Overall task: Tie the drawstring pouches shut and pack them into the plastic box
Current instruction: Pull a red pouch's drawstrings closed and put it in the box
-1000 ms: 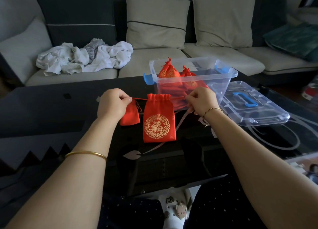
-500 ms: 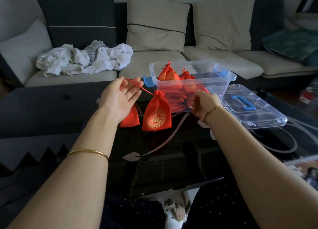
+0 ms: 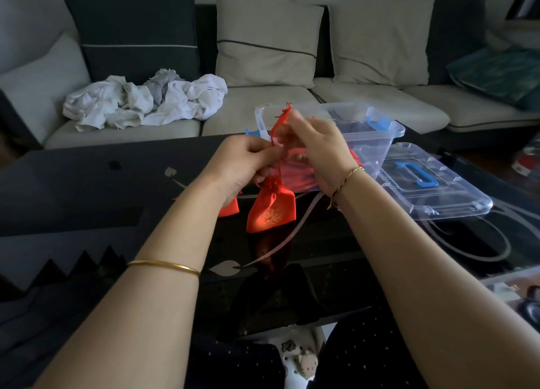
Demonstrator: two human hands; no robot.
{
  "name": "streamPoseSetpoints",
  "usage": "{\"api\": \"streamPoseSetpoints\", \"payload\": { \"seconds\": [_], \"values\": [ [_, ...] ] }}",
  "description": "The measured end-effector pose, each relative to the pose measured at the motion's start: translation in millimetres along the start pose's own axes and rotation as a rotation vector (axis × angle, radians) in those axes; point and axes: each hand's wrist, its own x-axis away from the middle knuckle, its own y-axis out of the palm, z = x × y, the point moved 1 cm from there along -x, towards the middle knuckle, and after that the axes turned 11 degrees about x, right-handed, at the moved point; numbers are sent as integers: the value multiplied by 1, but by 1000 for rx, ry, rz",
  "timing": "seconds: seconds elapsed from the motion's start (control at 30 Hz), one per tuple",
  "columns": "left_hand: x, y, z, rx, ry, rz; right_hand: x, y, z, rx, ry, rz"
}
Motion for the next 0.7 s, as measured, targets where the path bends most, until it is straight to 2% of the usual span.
{"api": "streamPoseSetpoints", "payload": {
  "seconds": [0.1, 0.2, 0.33, 0.43, 0.53, 0.57, 0.63, 0.7],
  "values": [
    [1, -1, 0, 67, -15, 17, 1, -2, 12, 81, 157, -132],
    [2, 0, 1, 120, -18, 7, 8, -1, 19, 111, 160, -242],
    [3, 1, 2, 165, -15, 12, 7, -4, 17, 146, 113, -231],
    [3, 1, 2, 152, -14, 63, 8, -6, 17, 79, 188, -337],
    [3, 1, 1, 119, -14, 77, 10, -8, 20, 178, 254, -452],
    [3, 1, 2, 101, -17, 68, 9, -9, 22, 231, 250, -436],
    [4, 2, 2, 71, -22, 39, 5, -8, 25, 341, 150, -302],
    [5, 4, 4, 35, 8, -6, 1, -6, 25, 287, 35, -171]
  ]
}}
